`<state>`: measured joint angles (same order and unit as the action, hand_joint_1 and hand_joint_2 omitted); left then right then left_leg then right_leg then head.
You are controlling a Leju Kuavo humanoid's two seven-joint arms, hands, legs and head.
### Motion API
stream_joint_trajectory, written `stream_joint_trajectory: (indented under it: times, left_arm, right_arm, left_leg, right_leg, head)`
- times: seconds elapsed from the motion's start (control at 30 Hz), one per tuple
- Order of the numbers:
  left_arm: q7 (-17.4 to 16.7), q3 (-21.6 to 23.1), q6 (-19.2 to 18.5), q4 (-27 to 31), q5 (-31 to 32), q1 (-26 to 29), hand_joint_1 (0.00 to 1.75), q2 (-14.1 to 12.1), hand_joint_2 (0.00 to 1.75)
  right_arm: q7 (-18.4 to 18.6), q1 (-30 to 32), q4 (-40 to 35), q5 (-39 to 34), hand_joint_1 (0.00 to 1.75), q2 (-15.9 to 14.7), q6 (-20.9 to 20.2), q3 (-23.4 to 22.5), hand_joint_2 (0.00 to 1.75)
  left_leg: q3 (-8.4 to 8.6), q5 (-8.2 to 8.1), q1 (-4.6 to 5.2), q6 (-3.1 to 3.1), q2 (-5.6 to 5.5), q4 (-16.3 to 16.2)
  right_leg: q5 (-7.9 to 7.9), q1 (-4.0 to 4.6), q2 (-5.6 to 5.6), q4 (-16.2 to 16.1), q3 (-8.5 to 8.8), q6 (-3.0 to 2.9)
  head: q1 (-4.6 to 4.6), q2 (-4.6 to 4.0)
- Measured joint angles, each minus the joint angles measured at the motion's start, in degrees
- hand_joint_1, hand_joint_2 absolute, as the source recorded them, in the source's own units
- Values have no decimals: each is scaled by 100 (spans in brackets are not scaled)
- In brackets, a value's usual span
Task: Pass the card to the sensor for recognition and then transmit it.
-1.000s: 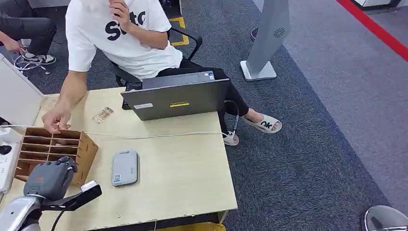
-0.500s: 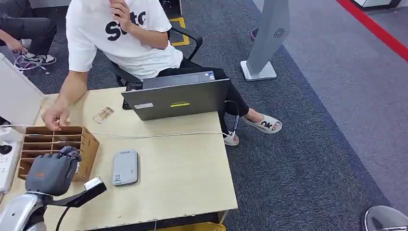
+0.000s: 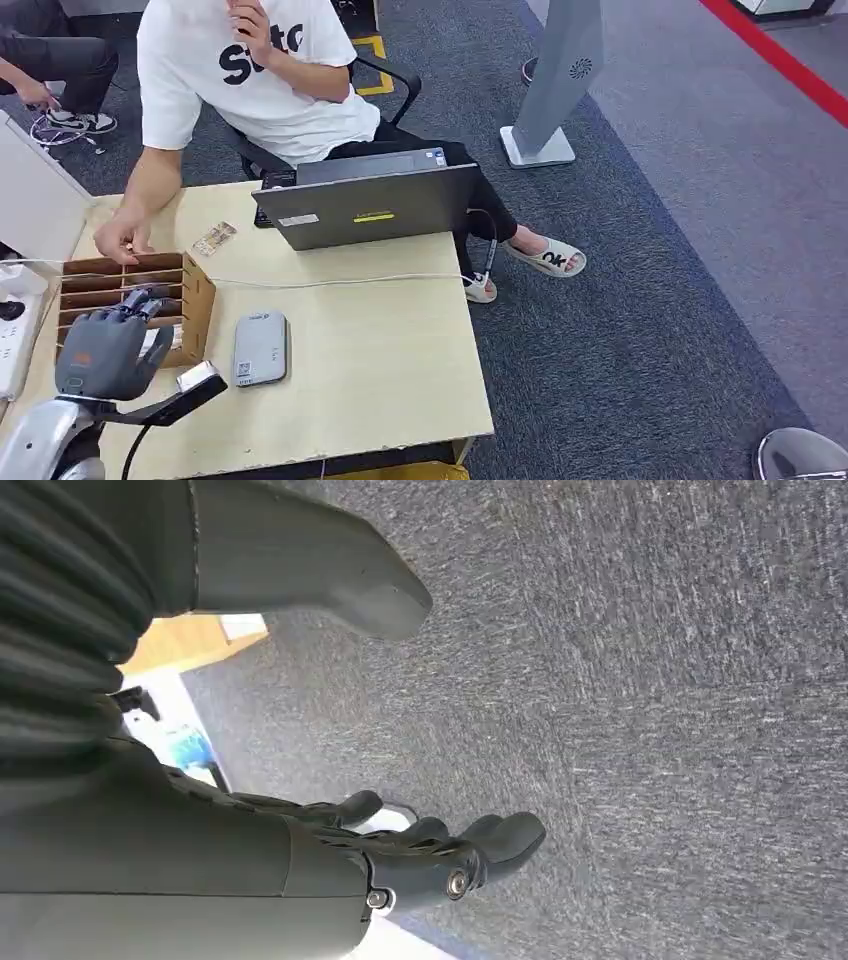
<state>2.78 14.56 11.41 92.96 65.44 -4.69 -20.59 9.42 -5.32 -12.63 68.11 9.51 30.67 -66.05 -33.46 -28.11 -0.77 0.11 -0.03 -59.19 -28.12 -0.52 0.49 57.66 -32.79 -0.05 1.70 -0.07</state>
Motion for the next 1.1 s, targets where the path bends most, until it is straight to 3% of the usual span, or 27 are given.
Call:
stream_joint_trajectory:
  times: [0.3,0.47,0.73,0.97,1.1]
  left_arm:
    - [150,2,122,605,190,175,0,232,175]
    - [-94,4,-449,833,-68,486,0,212,175]
    - [-265,4,-792,1147,-359,917,0,-72,175]
    - [-604,-144,-1292,1189,-787,1264,0,-540,175]
    - [-905,-289,-1312,1152,-452,1350,0,-667,175]
  right_arm:
    - [-20,1,0,-35,0,0,39,-2,175]
    - [-4,5,0,-190,0,0,116,-33,175]
    - [-13,4,0,-258,0,0,149,-72,175]
    - [-20,6,0,-271,0,0,155,-114,175]
    - [15,3,0,-262,0,0,177,-149,175]
  left_leg:
    - [0,-1,4,1,1,0]
    - [0,-3,1,3,3,0]
    - [-2,-3,0,3,2,1]
    - [1,-2,-1,3,3,1]
    - [-1,-3,0,3,-2,2]
  right_leg:
    - [0,-1,1,-1,0,0]
    - [0,0,2,0,-1,0]
    - [-3,0,1,0,-1,0]
    - [-3,0,2,0,0,0]
    - [-3,0,-2,0,0,0]
  head:
    - [0,0]
    - [0,0]
    - [2,0]
    - [0,0]
    - [0,0]
